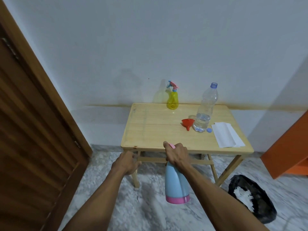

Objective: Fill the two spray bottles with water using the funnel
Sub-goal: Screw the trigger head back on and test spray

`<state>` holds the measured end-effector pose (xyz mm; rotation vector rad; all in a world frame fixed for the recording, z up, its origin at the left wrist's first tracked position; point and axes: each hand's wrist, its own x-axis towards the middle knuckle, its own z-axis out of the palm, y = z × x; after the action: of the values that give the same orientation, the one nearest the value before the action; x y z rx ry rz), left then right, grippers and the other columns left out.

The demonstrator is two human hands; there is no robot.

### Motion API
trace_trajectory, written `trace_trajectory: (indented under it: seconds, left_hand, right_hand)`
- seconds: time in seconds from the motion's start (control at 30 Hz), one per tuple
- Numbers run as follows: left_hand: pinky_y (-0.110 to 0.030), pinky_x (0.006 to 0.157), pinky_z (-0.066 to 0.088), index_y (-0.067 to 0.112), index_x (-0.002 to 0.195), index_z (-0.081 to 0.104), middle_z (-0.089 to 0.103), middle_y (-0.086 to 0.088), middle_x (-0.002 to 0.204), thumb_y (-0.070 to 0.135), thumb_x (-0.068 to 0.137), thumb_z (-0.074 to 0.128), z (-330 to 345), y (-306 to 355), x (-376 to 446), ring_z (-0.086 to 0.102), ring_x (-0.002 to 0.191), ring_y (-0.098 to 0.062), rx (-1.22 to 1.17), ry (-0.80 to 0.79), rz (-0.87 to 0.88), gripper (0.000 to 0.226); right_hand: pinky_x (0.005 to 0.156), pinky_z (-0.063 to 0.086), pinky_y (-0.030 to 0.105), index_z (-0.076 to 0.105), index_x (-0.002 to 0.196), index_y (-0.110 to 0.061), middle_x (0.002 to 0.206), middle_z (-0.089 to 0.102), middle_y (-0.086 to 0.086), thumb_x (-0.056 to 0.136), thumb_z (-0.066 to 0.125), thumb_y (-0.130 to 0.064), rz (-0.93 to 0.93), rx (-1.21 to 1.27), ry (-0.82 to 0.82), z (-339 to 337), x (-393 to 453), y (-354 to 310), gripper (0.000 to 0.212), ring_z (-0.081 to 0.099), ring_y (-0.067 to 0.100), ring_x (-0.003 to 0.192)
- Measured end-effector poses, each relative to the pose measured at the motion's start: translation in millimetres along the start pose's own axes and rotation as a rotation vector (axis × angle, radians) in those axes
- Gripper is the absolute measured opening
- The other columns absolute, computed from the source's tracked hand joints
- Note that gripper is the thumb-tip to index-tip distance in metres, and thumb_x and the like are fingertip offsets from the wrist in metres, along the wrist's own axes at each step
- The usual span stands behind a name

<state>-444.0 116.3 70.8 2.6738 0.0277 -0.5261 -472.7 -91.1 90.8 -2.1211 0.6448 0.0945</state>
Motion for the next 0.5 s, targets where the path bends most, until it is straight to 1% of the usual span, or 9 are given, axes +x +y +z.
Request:
trace_trajectory:
  seconds: [0.07,0.17,0.23,0.27,0.3,0.33,0.4,0.43,0.5]
  left_hand:
    - [-0.04,0.084,0.055,0.02,0.118,0.062,0.065,-0.002,0.112,0.053,0.084,0.067,0,-1,0,0.064,0.098,-0.024,0.013,0.009,-0.001,0.048]
    - [-0.041,0.082,0.056,0.019,0.108,0.064,0.064,-0.001,0.101,0.05,0.085,0.068,2,1,0,0.064,0.09,-0.023,0.021,0.009,0.0,0.039]
    - [-0.038,0.078,0.055,0.018,0.103,0.063,0.064,-0.004,0.098,0.048,0.086,0.067,3,5,1,0.064,0.087,-0.025,0.02,0.008,-0.002,0.034]
    - [-0.036,0.076,0.053,0.016,0.102,0.063,0.065,-0.008,0.098,0.047,0.086,0.067,4,7,2,0.064,0.088,-0.027,0.016,0.006,0.002,0.035]
    - [-0.036,0.076,0.052,0.014,0.105,0.064,0.066,-0.012,0.102,0.047,0.087,0.067,6,10,4,0.065,0.092,-0.029,0.009,0.001,0.005,0.037]
    - [-0.037,0.079,0.052,0.014,0.109,0.063,0.067,-0.012,0.108,0.046,0.087,0.067,7,13,5,0.066,0.098,-0.029,0.004,-0.007,0.011,0.039]
    - [-0.04,0.091,0.053,0.014,0.124,0.06,0.063,-0.009,0.126,0.046,0.088,0.067,10,21,6,0.063,0.112,-0.028,0.0,-0.008,0.031,0.049]
    - [-0.041,0.094,0.052,0.014,0.129,0.058,0.06,-0.008,0.132,0.048,0.088,0.067,11,26,6,0.061,0.116,-0.028,-0.005,-0.005,0.042,0.055]
    - [-0.042,0.094,0.052,0.014,0.129,0.058,0.059,-0.007,0.133,0.049,0.086,0.069,13,36,7,0.06,0.116,-0.027,-0.034,0.004,0.064,0.056]
  right_hand:
    - [0.079,0.059,0.045,0.064,0.088,-0.011,0.082,0.072,0.008,0.07,0.038,-0.074,-0.015,0.014,-0.002,-1,-3,-2,0.071,0.069,0.027,0.076]
    - [0.074,0.062,0.047,0.069,0.076,-0.009,0.072,0.074,0.007,0.072,0.042,-0.072,-0.017,0.047,0.007,-4,-1,3,0.069,0.072,0.029,0.068]
    - [0.073,0.062,0.047,0.07,0.073,-0.009,0.071,0.073,0.007,0.073,0.043,-0.072,-0.011,0.057,0.017,-9,0,5,0.068,0.072,0.029,0.067]
    - [0.073,0.062,0.046,0.071,0.074,-0.009,0.072,0.073,0.008,0.073,0.043,-0.071,-0.013,0.062,0.023,-13,0,6,0.068,0.071,0.029,0.068]
    - [0.073,0.062,0.045,0.071,0.075,-0.008,0.074,0.073,0.008,0.074,0.043,-0.071,-0.018,0.064,0.034,-18,0,6,0.068,0.071,0.028,0.07]
    - [0.073,0.061,0.044,0.071,0.076,-0.007,0.075,0.073,0.009,0.075,0.044,-0.069,-0.019,0.072,0.043,-24,-2,5,0.068,0.07,0.029,0.071]
    - [0.074,0.06,0.042,0.073,0.079,-0.004,0.077,0.074,0.01,0.081,0.047,-0.064,-0.016,0.097,0.057,-35,-2,6,0.065,0.07,0.03,0.075]
    - [0.076,0.058,0.041,0.073,0.08,-0.003,0.079,0.074,0.01,0.084,0.048,-0.062,-0.021,0.111,0.065,-41,-2,8,0.064,0.07,0.03,0.078]
    - [0.081,0.057,0.043,0.073,0.079,-0.002,0.078,0.074,0.009,0.085,0.047,-0.062,-0.049,0.142,0.089,-53,2,10,0.066,0.068,0.028,0.08]
